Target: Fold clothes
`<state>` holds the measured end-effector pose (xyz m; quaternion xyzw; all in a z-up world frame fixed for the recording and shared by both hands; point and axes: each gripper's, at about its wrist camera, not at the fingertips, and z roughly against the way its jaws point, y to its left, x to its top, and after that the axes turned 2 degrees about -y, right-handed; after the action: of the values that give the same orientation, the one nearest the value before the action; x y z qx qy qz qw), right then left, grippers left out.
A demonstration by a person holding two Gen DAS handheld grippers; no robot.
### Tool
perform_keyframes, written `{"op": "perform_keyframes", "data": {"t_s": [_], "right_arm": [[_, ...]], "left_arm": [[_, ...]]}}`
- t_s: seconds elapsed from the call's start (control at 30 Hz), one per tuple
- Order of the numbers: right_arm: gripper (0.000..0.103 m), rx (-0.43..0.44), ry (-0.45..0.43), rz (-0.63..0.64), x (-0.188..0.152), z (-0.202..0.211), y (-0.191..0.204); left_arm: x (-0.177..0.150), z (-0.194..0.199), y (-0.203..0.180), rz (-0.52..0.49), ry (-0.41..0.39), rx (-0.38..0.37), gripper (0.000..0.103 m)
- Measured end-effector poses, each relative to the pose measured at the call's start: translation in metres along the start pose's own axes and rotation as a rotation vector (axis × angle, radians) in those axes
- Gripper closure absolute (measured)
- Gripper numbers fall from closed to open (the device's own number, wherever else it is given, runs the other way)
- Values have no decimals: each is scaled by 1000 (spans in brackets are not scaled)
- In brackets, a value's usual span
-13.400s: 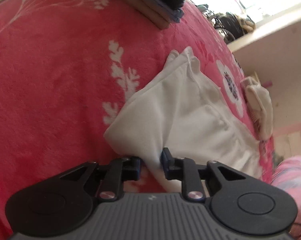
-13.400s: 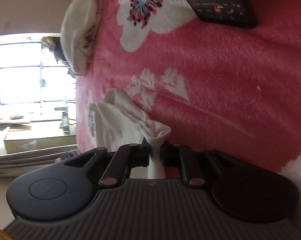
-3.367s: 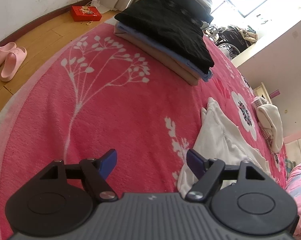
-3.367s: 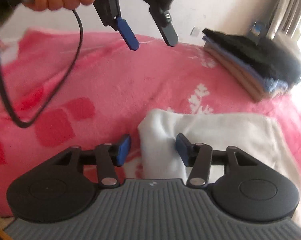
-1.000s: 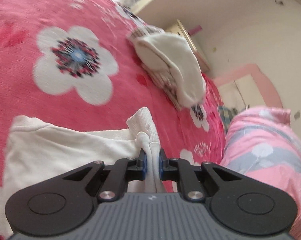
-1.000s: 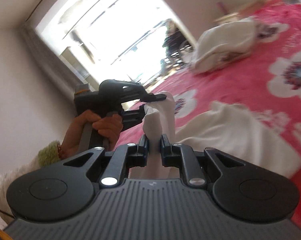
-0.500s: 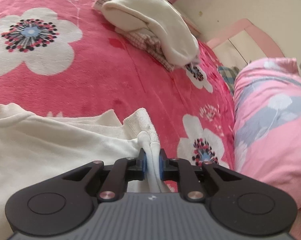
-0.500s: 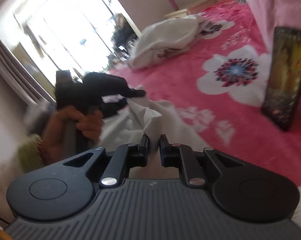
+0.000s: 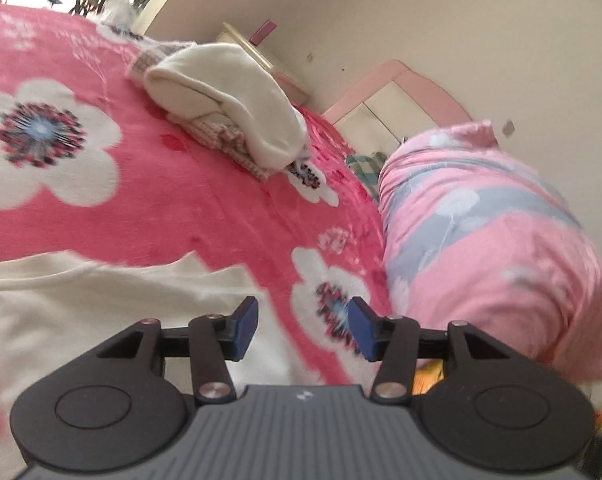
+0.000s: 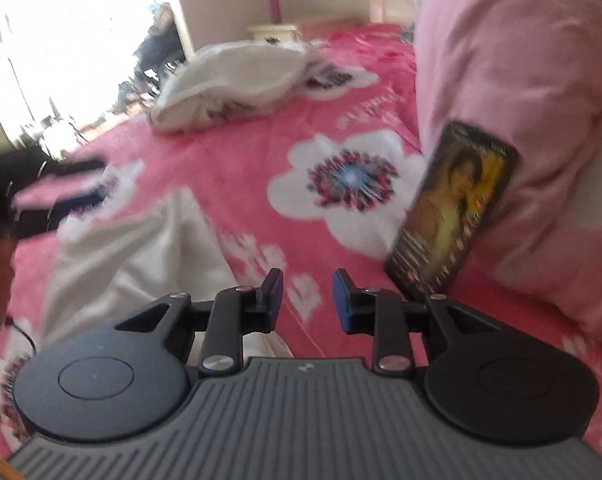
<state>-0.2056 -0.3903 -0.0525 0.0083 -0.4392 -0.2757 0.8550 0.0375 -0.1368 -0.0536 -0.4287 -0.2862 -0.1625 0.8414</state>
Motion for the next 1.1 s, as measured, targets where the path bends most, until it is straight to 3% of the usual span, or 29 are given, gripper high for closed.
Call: {"op": "perform_keyframes", "data": {"t_s": [0.13,0.2,0.3,0.47,0.5,0.53,0.57,0.77,0.87,0.97,1.03,1.1], "right_arm": [[76,303,150,-108,18,-38,1],[76,382,238,-122,22,-67,11],[76,423,344,-107,24,-115,24],[72,409,422,-85,17,-167,33],[75,422,421,-87,16,-169,34],[92,428,413,-79,16,-168,37],[98,423,396,-57,18,-164,40],[99,397,153,178,58,-126,75],[99,314,113,338,62,-136,90],[102,111,98,539,41,-167,93],[102,66,170,506,33,-191,77],[101,72,185,381,36,-191,55]], "left_arm": [[-36,37,-1,-119,65,67,53],[-59,47,-4,-179,93,77,54],[-89,52,-8,-224,116,102,54],[-118,49,-1,-234,117,134,57],[-119,49,-1,-240,113,134,57],[-120,50,-1,-246,110,137,57],[-120,50,-3,-255,105,136,57],[-120,46,-20,-372,89,114,57],[-125,31,-21,-382,126,137,57],[-131,22,-21,-382,134,161,56],[-132,21,-21,-388,132,167,56],[-132,21,-21,-390,131,166,55]]}}
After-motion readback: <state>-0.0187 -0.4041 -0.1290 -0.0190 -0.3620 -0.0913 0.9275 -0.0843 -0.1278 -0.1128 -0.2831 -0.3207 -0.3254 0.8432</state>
